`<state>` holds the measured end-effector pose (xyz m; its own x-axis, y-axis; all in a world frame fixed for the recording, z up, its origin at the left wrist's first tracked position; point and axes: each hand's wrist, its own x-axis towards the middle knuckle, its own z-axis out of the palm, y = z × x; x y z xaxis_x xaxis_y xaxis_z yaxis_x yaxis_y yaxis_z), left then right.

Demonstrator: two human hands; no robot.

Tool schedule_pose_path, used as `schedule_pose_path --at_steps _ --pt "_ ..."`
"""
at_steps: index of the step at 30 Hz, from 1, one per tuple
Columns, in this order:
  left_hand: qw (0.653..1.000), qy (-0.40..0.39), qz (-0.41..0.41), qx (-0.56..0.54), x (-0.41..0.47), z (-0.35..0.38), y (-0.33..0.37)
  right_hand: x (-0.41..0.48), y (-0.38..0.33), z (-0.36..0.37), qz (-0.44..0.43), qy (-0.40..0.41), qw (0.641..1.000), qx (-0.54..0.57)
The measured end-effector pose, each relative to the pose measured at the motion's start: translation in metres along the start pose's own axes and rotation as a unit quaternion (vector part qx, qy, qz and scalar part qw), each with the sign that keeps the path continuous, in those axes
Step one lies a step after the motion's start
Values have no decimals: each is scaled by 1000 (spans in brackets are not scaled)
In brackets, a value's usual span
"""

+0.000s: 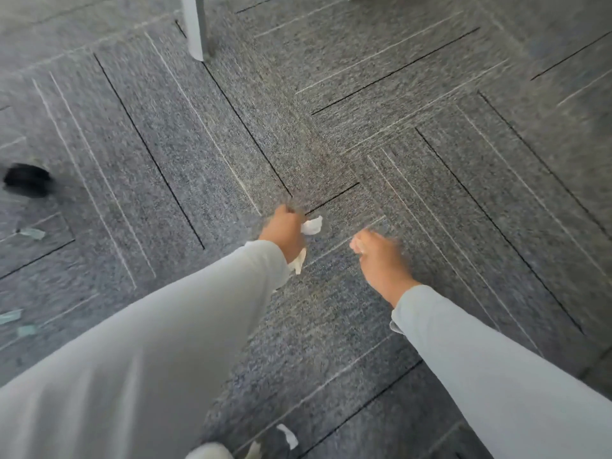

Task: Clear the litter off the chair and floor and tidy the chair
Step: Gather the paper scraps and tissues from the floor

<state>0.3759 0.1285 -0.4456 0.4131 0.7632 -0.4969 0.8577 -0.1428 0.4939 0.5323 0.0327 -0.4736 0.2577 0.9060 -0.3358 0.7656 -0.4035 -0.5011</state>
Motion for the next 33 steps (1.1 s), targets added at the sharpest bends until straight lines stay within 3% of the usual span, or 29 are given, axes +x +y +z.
schedule_pose_path --at_steps 9,13,18,21,27,33 --pt "990 6 -58 -130 -170 32 -20 -132 -53 15 -43 -73 996 32" --pt "985 38 -90 -140 -234 24 -26 -173 -61 9 -58 -80 995 -20" --pt "982 109 -96 -119 -290 19 -35 -207 -70 6 -39 -94 995 16" --pt "989 75 -105 -69 -295 43 -53 -215 -59 15 -68 -81 994 20" --pt "997 15 -68 14 -298 97 -94 -243 -18 32 -50 -76 995 -36" --pt "999 6 44 32 -327 91 -63 -315 -19 -31 -37 -53 998 -25"
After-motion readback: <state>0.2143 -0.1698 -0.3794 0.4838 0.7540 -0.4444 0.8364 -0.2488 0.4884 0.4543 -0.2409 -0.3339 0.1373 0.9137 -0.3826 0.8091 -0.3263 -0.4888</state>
